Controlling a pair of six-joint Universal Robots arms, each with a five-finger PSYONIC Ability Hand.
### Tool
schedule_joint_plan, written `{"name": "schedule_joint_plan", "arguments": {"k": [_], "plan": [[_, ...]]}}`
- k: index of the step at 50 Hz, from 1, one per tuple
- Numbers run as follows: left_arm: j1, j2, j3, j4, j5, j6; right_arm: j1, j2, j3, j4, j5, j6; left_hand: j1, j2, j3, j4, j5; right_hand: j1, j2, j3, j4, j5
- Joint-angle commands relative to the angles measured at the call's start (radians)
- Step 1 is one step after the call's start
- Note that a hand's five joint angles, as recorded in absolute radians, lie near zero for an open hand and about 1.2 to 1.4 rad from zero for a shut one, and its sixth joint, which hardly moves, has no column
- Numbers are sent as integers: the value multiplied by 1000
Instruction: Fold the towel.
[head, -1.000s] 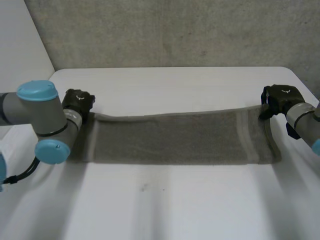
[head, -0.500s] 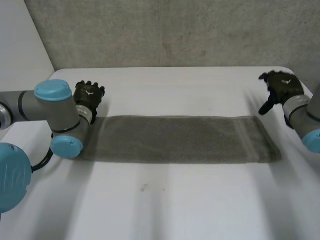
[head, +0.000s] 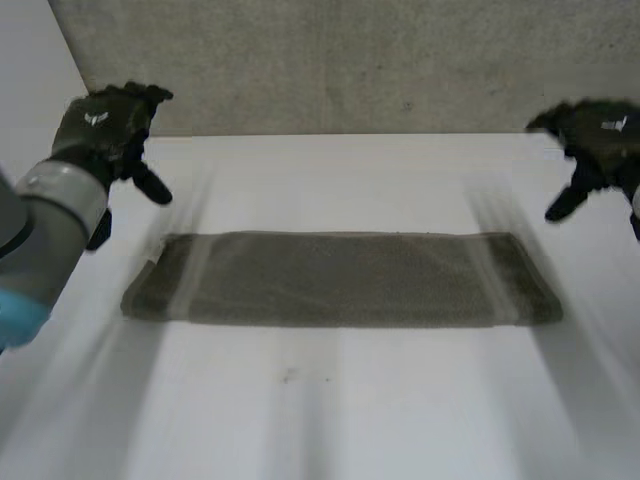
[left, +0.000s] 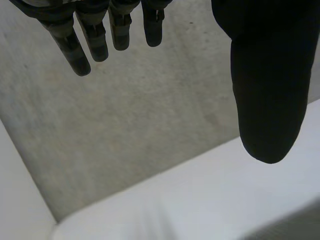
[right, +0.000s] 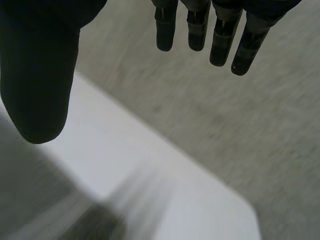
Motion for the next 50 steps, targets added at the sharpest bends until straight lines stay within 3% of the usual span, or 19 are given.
{"name": "schedule_joint_plan", "arguments": {"k": [1, 6, 16, 36, 38, 50], "plan": [[32, 122, -273, 0, 67, -37, -30, -32, 182, 108, -15, -216, 22, 30, 27, 28, 2, -36, -64, -39, -60, -61], [36, 121, -345, 5, 56, -40, -57, -27, 279, 57, -23, -250, 17, 24, 21, 22, -4, 97, 69, 94, 73, 73], [59, 109, -372, 9, 55, -42, -84, 146, 412, -271, -51, -251, 17, 24, 21, 22, -4, 488, 460, 485, 463, 463], [55, 112, -405, 15, 56, -42, -108, 263, 385, -392, -44, -265, 14, 21, 18, 19, -7, 823, 795, 820, 798, 798], [55, 112, -405, 15, 56, -42, -110, 278, 374, -392, -41, -268, 14, 21, 18, 19, -7, 1183, 1155, 1180, 1159, 1158], [52, 122, -415, 15, 56, -42, -142, 301, 360, -380, -51, -269, 14, 21, 18, 19, -7, 1186, 1158, 1183, 1161, 1161]]}}
